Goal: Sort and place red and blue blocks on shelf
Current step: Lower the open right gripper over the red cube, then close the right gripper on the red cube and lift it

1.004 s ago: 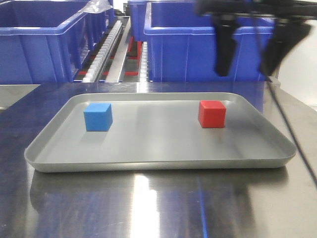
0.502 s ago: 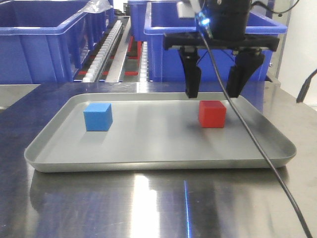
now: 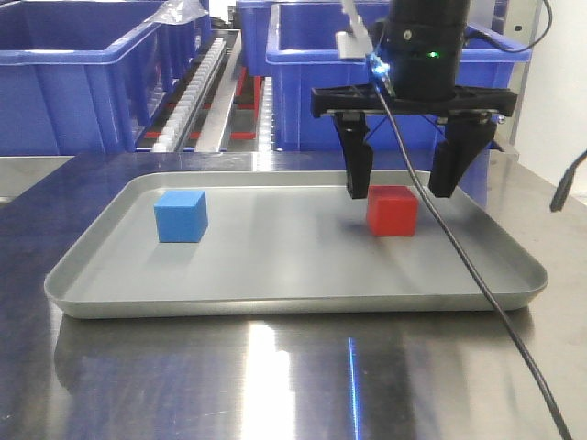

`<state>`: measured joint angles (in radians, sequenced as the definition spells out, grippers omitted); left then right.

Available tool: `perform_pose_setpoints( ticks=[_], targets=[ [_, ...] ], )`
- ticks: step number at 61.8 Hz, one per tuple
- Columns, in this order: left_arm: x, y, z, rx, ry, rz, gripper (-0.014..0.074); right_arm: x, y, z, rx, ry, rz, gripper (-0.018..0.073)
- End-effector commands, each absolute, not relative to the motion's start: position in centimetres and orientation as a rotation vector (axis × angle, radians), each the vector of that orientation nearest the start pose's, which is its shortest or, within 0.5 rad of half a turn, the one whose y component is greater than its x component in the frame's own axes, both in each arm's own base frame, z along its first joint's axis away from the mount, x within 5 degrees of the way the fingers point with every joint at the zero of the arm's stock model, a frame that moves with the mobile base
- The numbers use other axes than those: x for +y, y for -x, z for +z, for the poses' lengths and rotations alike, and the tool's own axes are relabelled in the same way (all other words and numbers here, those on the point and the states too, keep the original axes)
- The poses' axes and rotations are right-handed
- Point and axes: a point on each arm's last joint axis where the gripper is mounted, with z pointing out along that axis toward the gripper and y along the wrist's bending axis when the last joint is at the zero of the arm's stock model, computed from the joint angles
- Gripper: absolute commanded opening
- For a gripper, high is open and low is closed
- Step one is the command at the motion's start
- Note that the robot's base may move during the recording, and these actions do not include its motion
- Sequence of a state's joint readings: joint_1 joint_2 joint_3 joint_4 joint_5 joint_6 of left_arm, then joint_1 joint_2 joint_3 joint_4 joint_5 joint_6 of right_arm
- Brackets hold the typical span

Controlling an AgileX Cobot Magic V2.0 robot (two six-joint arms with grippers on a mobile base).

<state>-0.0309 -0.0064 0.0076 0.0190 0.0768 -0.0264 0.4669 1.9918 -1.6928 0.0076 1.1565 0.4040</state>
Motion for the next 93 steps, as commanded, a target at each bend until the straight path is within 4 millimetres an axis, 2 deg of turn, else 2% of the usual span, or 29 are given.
perform_pose_setpoints(
  ticks=[1,14,21,37,53,69,80,93],
  targets=[
    [-0.2,-5.6,19.8,1.496,-0.018,-0.04,0.0124,18.6,-37.5,26.9,2.871,0.086,0.167,0.0606],
    [-0.2,-5.6,19.8,1.496,-0.018,-0.04,0.0123,19.1,-37.8,25.5,2.912,0.075,0.193,0.0606],
    [-0.2,-5.6,19.8,1.496,-0.018,-0.04,0.0124,19.1,-37.9,25.4,2.906,0.075,0.196,0.0579],
    [-0.2,-5.6,19.8,1.496,-0.018,-0.04,0.0123,19.2,-37.9,25.4,2.9,0.075,0.2,0.0336],
    [-0.2,-5.6,19.8,1.496,-0.018,-0.04,0.0124,19.1,-37.8,25.8,2.893,0.074,0.206,0.0168],
    [-0.2,-5.6,19.8,1.496,-0.018,-0.04,0.0123,18.4,-37.5,28.4,2.804,0.107,0.243,0.0043],
    [-0.2,-5.6,19.8,1.496,-0.018,-0.04,0.0123,17.6,-37.1,30.8,2.691,0.281,0.239,0.005],
    [-0.2,-5.6,19.8,1.496,-0.018,-0.04,0.0124,15.7,-36.1,33.9,2.501,0.474,0.177,0.005]
  ],
)
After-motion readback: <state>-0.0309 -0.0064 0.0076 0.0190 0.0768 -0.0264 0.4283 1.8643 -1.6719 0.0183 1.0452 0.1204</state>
